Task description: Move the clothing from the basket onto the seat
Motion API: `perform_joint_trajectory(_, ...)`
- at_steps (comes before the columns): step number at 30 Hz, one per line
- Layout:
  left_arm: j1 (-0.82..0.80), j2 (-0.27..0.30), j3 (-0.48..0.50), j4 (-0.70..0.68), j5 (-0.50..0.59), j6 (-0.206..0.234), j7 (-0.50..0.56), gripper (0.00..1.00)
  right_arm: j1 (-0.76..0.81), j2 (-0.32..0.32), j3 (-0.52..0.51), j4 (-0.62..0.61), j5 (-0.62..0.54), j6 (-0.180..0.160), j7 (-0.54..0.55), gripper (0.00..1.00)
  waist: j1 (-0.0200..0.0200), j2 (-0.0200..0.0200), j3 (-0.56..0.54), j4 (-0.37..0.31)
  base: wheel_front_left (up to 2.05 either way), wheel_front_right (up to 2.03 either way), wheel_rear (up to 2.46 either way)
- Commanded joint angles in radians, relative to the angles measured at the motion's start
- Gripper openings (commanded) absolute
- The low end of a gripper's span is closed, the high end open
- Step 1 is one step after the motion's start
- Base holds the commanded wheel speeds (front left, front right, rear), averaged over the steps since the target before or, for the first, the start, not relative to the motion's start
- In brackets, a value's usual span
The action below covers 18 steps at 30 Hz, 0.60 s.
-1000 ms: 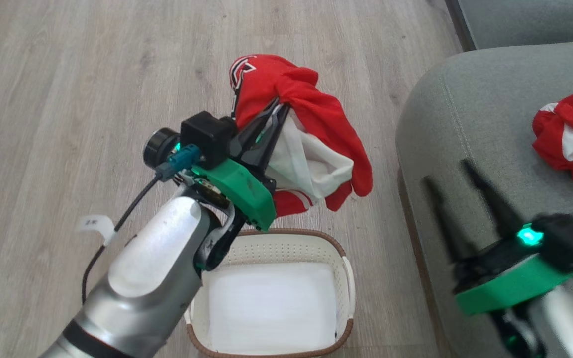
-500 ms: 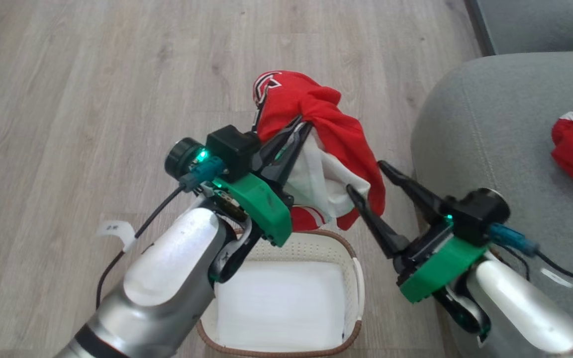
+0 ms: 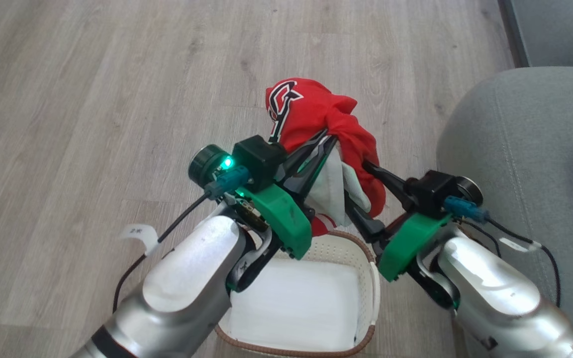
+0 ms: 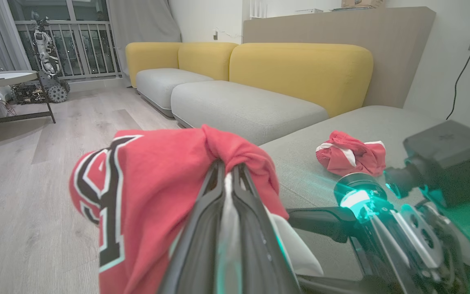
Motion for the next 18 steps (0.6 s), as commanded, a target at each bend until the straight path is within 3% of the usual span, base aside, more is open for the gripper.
perform_joint_trajectory(1, -0.063, 0.001, 0.03, -0.032, -0.007, -0.004, -0.003, 0.0, -0.042, 0.02, 0.003, -0.01, 0.005, 0.0, -0.002, 1.0, 0.0001, -0.0001, 0.0, 0.006, 0.0, 0.0, 0.0)
perform_joint_trajectory(3, -0.061, 0.0, 0.027, -0.029, -0.01, -0.004, -0.002, 0.0, -0.052, 0.03, 0.005, 0.005, 0.006, 0.0, -0.002, 1.0, 0.0001, -0.0001, -0.001, 0.011, 0.0, 0.0, 0.0)
perform_joint_trajectory(4, -0.061, 0.0, 0.025, -0.028, -0.011, -0.004, -0.002, 0.0, -0.055, 0.034, 0.006, 0.009, 0.007, 0.0, -0.002, 0.84, 0.0001, -0.0001, -0.001, 0.013, 0.0, 0.0, 0.0)
perform_joint_trajectory(5, -0.06, 0.0, 0.024, -0.026, -0.012, -0.004, -0.002, 0.0, -0.058, 0.036, 0.007, 0.012, 0.009, 0.0, -0.002, 0.54, 0.0001, -0.0001, -0.001, 0.015, 0.0, 0.0, 0.0)
perform_joint_trajectory(6, -0.06, 0.0, 0.024, -0.025, -0.013, -0.004, -0.002, 0.0, -0.06, 0.037, 0.008, 0.014, 0.01, 0.0, -0.002, 0.15, 0.0001, -0.0001, -0.001, 0.016, 0.0, 0.0, 0.0)
perform_joint_trajectory(7, -0.06, 0.001, 0.024, -0.024, -0.014, -0.003, -0.002, 0.0, -0.061, 0.037, 0.009, 0.015, 0.011, 0.0, -0.002, 0.0, 0.0001, -0.0001, -0.001, 0.018, 0.0, 0.0, 0.0)
perform_joint_trajectory(18, -0.049, 0.019, 0.029, -0.007, -0.02, 0.013, -0.008, 0.0, -0.019, 0.011, -0.07, -0.037, 0.017, 0.0, -0.002, 0.0, 0.0001, -0.0001, -0.001, 0.001, 0.0, 0.0, 0.0)
